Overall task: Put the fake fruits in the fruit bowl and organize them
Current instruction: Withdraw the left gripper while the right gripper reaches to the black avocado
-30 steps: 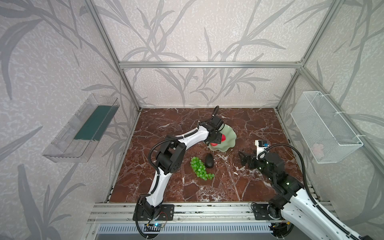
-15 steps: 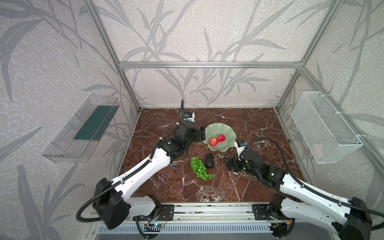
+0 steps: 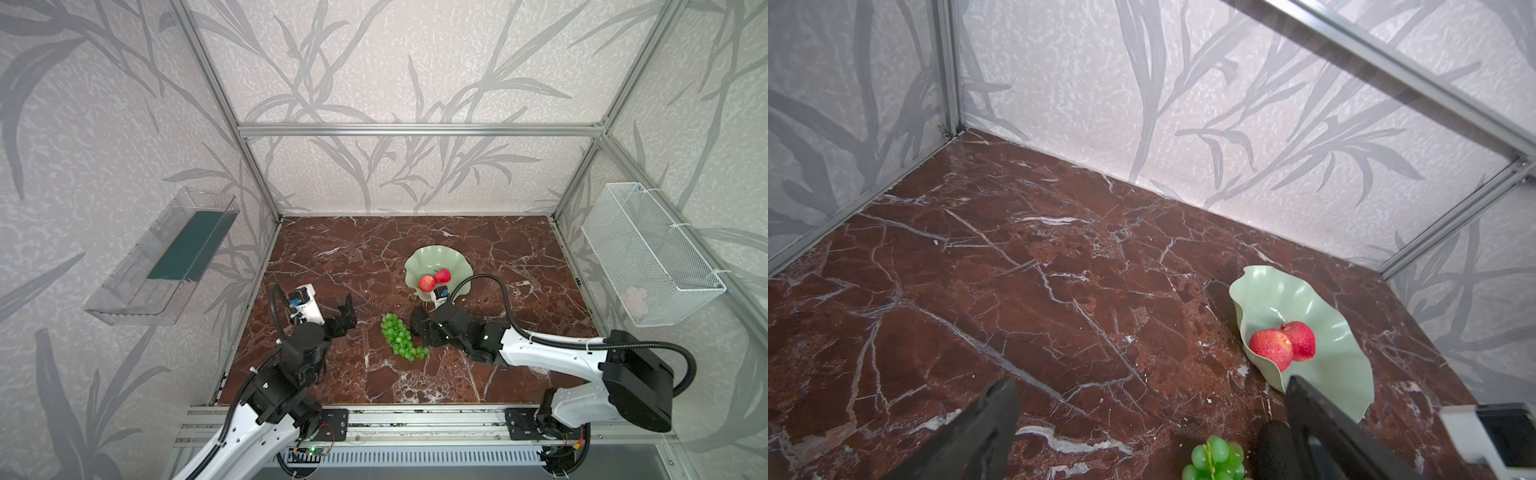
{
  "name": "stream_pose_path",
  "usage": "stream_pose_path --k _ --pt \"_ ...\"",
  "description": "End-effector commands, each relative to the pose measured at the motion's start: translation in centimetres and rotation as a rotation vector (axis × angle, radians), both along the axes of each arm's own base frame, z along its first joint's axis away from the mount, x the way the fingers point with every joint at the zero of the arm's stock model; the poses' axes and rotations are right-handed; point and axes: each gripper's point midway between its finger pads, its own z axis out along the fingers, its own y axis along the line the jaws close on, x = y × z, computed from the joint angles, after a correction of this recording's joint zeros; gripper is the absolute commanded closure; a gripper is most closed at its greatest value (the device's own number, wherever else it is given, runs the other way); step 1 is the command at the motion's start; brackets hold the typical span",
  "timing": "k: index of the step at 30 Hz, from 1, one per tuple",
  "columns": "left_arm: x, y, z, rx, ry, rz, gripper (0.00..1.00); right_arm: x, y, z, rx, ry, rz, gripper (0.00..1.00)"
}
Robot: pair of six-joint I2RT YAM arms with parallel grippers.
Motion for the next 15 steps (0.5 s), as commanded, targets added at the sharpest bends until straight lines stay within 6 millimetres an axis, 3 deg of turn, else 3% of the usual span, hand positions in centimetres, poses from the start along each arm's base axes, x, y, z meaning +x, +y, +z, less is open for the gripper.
stream_pose_path --k 1,8,15 --pt "-0.6 1.3 -1.5 0.016 0.035 0.052 0.01 1.4 1.9 1.4 0.056 -0.036 -0.022 0.13" --pt "-0.4 0.6 -2.1 0.044 0.075 0.019 0.00 2.4 3.3 -0.7 0.037 -0.005 -0.034 0.14" --pt "-0.1 0.0 -2.9 0.058 0.102 -0.003 0.01 4.2 2.9 -3.1 0.036 0.023 -0.095 0.17"
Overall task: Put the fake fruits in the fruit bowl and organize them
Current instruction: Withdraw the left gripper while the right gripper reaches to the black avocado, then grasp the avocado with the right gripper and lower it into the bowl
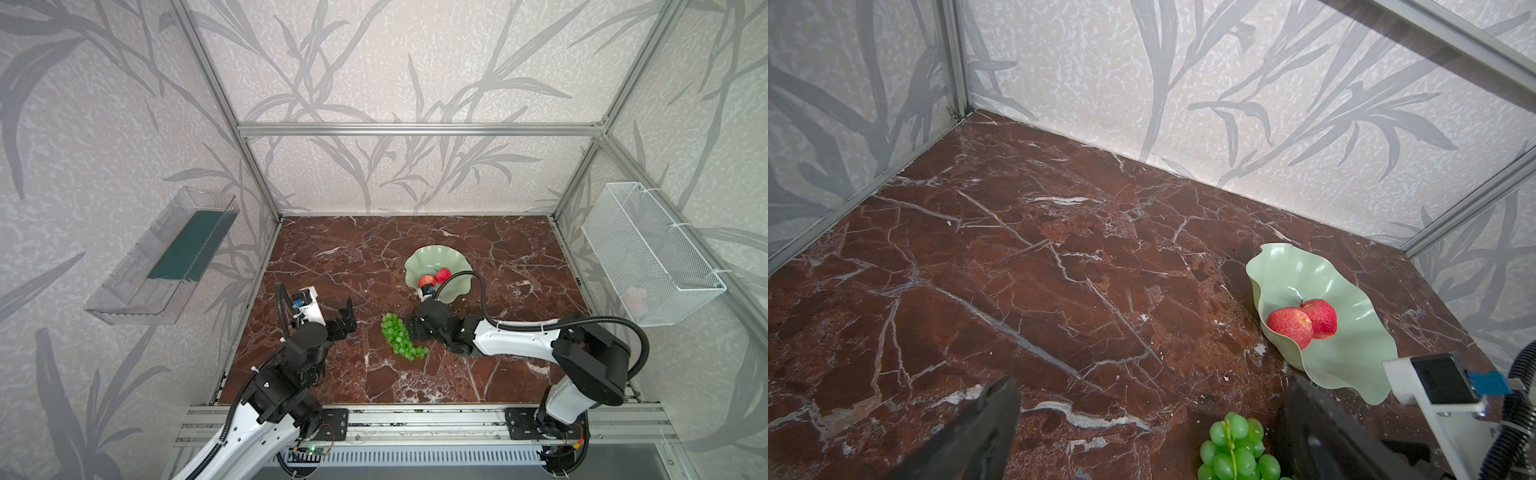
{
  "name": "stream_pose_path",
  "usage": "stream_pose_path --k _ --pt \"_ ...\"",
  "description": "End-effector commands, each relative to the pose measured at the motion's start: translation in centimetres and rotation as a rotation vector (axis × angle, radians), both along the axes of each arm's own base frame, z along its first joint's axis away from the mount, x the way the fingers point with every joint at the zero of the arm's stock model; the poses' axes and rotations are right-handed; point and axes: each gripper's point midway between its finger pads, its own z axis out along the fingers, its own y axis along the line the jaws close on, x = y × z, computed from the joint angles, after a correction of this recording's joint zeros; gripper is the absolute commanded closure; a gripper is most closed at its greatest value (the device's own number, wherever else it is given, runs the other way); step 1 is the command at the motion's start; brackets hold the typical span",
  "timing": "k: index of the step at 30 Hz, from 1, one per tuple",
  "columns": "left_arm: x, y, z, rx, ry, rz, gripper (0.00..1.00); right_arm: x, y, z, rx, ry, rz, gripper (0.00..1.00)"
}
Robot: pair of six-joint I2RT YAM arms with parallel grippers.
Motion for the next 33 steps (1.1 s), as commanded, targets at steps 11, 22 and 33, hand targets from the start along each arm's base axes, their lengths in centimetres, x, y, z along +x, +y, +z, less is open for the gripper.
stream_pose_path --k 11,22,33 --pt "0.4 -0.4 -0.8 0.017 0.026 -0.007 0.01 1.8 -0.9 -1.7 0.055 0.032 -0.060 0.51" --pt "1.3 -1.0 -1.3 0.039 0.039 -0.011 0.01 -3.7 -8.6 3.2 0.052 0.007 -0.077 0.60" --pt "1.3 -1.8 -2.3 0.031 0.082 -0.043 0.01 2.5 -12.1 12.3 0.031 -0.210 -0.078 0.60"
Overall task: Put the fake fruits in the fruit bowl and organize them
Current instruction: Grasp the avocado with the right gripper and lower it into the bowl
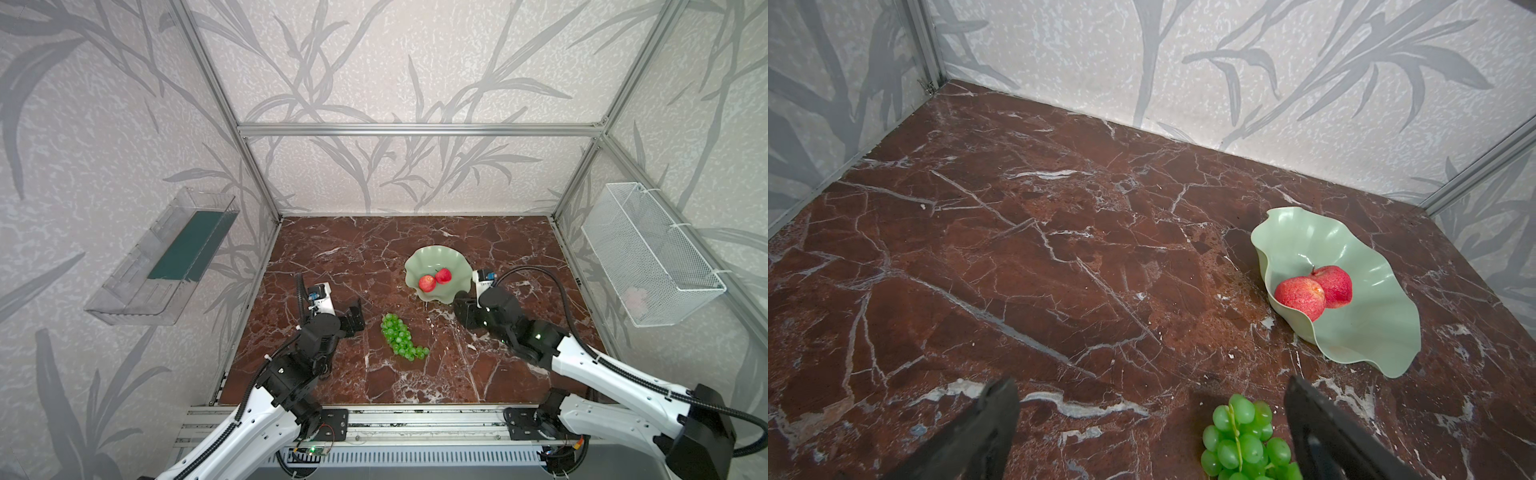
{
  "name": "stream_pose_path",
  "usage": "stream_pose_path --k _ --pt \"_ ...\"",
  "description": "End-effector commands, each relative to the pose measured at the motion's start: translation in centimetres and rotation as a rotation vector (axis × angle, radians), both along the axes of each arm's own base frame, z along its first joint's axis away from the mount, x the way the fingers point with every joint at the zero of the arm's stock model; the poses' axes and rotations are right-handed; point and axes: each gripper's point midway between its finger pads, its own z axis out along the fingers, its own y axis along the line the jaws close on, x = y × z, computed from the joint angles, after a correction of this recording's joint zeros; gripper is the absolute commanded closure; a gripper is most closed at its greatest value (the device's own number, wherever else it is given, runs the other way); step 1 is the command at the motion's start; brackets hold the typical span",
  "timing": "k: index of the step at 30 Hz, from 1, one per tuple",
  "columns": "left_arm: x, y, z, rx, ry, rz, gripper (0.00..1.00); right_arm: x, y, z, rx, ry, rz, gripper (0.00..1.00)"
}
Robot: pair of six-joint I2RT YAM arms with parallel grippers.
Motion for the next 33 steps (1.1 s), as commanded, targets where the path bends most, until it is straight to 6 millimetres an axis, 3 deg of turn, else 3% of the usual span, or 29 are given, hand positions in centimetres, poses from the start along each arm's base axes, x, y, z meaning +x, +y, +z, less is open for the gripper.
stream_pose_path --k 1,7,12,18,27,30,33 --pt "-0.2 0.2 -0.2 -0.020 0.004 0.005 0.01 3.4 0.1 1.0 -0.059 -0.033 0.040 0.60" --pt "-0.9 0.8 -0.1 -0.027 0.002 0.015 0.01 10.9 3.0 1.0 -0.068 -0.018 0.090 0.60" --pt "-1.3 1.1 -0.3 -0.032 0.009 0.023 0.01 15.6 5.4 -0.1 -0.083 -0.012 0.113 0.60" --pt "-1.4 0.9 -0.3 -0.051 0.018 0.014 0.01 20.4 7.2 -4.3 -0.114 0.043 0.119 0.60" --pt "-1.5 1.1 -0.3 -0.051 0.016 0.023 0.01 22.0 7.4 -8.3 -0.162 0.094 0.112 0.56" --pt "-1.5 1.2 -0.3 -0.049 0.014 0.027 0.01 22.2 7.2 -9.2 -0.164 0.114 0.118 0.49" --pt "-1.5 1.2 -0.3 -0.047 0.014 0.026 0.01 22.1 7.2 -9.0 -0.158 0.112 0.126 0.38"
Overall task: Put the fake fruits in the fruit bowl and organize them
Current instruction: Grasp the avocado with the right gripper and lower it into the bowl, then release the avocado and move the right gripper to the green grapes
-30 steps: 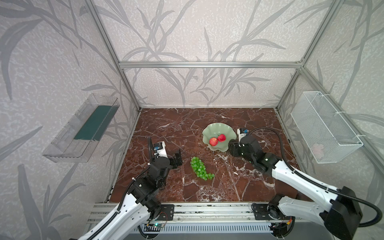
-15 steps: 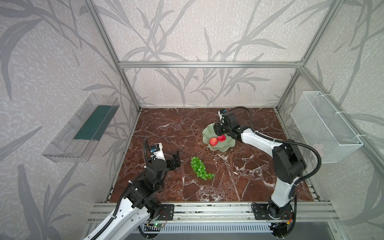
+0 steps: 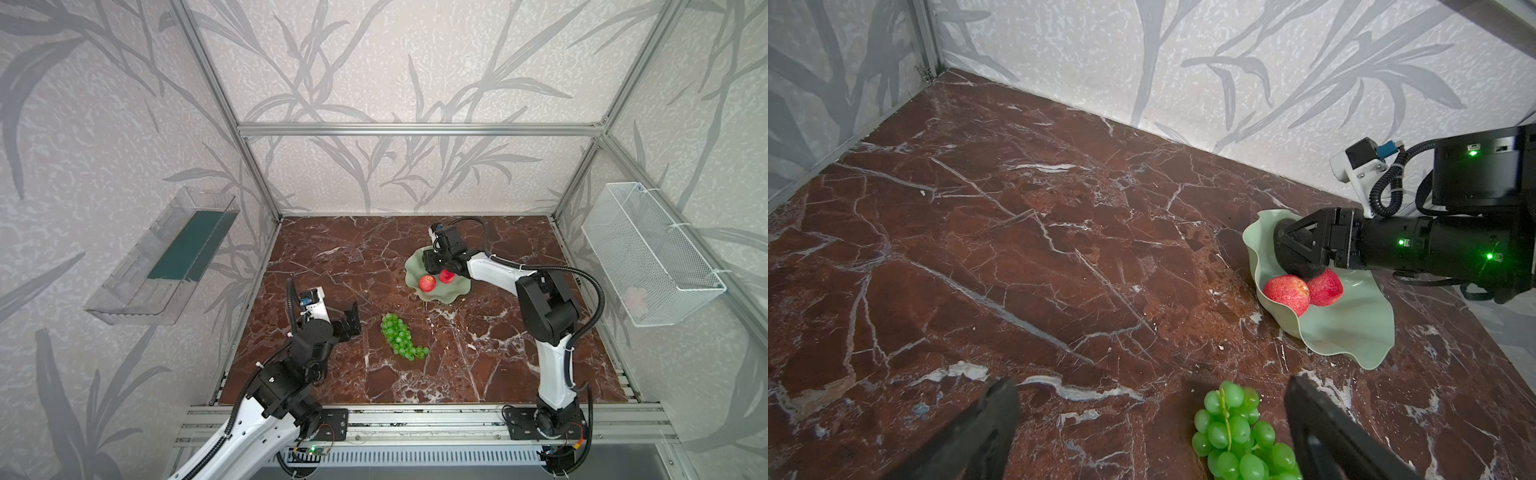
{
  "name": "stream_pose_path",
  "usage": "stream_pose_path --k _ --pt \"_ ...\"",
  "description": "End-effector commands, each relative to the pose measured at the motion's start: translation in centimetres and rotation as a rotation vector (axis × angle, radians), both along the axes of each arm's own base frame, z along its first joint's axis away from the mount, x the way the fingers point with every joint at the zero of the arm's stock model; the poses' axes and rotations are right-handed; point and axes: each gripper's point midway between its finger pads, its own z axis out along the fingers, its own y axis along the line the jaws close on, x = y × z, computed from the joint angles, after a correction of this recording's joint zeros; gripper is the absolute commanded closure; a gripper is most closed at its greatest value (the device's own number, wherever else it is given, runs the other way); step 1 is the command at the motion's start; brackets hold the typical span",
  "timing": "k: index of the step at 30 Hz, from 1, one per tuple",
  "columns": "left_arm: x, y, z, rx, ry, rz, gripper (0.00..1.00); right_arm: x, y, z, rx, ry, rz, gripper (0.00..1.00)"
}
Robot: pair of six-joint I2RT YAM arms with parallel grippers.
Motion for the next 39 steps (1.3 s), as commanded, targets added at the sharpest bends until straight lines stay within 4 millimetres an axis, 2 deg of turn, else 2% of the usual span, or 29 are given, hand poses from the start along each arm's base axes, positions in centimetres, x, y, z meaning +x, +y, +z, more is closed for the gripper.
stream_pose_path --k 1,3,8,10,13,15,18,21,23,26,31,39 --pt "-0.2 0.5 -0.6 0.003 0.015 0.026 0.01 0.6 0.1 1.4 0.015 -0.025 0.014 0.35" --pt "-0.2 0.6 -0.7 0.003 0.016 0.028 0.01 0.5 0.0 2.8 0.023 -0.050 0.017 0.31" --pt "0.0 0.5 -0.3 0.000 0.001 0.023 0.01 -1.1 -0.4 8.1 0.070 -0.134 0.046 0.27" --pt "0.1 0.5 0.0 0.000 -0.008 0.025 0.01 -2.7 -0.4 9.8 0.115 -0.152 0.076 0.26" --pt "0.2 0.5 0.1 -0.001 -0.018 0.028 0.01 -6.4 -0.1 11.5 0.211 -0.175 0.135 0.24" --pt "0.2 0.5 0.1 -0.002 -0.021 0.029 0.01 -9.5 0.4 11.1 0.228 -0.174 0.187 0.20" --pt "0.3 0.5 0.0 0.002 -0.026 0.030 0.01 -14.9 2.3 10.2 0.238 -0.216 0.344 0.12" --pt "0.4 0.5 0.4 0.007 -0.038 0.029 0.00 -20.4 4.1 9.5 0.222 -0.331 0.500 0.02" --pt "0.4 0.5 0.7 0.013 -0.044 0.027 0.01 -23.1 4.8 8.8 0.252 -0.359 0.565 0.01" --pt "0.3 0.5 0.7 0.015 -0.043 0.028 0.01 -25.7 5.8 7.7 0.276 -0.376 0.616 0.01" --pt "0.0 0.6 0.6 -0.018 -0.049 0.026 0.01 -27.2 7.7 6.3 0.298 -0.387 0.631 0.01" --pt "-0.4 1.1 0.8 -0.020 -0.056 0.038 0.01 -25.5 9.9 3.9 0.349 -0.366 0.564 0.01"
